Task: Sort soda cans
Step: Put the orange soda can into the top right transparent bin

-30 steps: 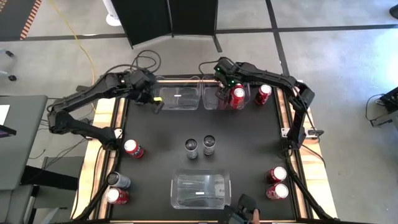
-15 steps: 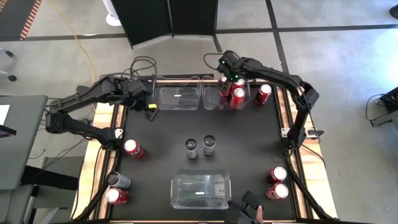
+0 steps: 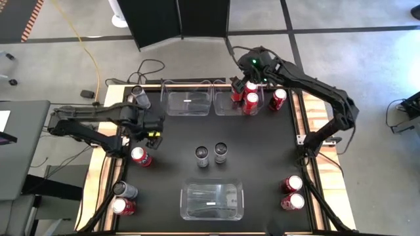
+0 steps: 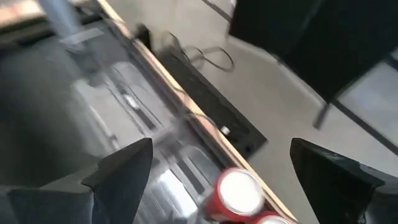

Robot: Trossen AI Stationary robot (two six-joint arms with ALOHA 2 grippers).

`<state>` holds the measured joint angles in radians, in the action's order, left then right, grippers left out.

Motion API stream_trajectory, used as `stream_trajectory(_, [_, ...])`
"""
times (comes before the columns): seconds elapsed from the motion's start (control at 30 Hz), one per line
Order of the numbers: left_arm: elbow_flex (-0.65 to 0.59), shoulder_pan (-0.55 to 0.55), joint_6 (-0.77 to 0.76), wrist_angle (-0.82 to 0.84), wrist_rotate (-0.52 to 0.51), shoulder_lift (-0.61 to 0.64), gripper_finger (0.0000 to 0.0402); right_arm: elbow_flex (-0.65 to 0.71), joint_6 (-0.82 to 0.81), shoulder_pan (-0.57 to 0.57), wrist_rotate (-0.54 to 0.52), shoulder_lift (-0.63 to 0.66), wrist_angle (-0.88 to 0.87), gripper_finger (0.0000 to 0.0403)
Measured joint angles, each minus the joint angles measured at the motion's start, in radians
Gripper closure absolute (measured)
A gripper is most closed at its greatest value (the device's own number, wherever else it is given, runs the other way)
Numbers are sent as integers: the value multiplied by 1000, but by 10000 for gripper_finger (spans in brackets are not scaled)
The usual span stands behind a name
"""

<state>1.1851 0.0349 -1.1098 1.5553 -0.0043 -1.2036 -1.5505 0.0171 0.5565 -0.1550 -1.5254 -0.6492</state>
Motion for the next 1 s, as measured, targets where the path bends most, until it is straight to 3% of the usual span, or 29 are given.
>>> stream_trajectory(0.23, [-58,-50,-144,15,27,1,55,0,6,-57,4,0,-4,10])
stream_trajectory(0.53, [-192,-56,-117,-6,104,1,6,2,6,-104,26,-18,-26,10])
stream_trajectory(0.8, [-263,-56,-39,-167,161,1,7,2,-8,-113,26,-12,-35,10])
stream_trajectory(1.0, [-316,-56,-39,-189,184,0,34,2,-20,-113,26,-12,-63,10])
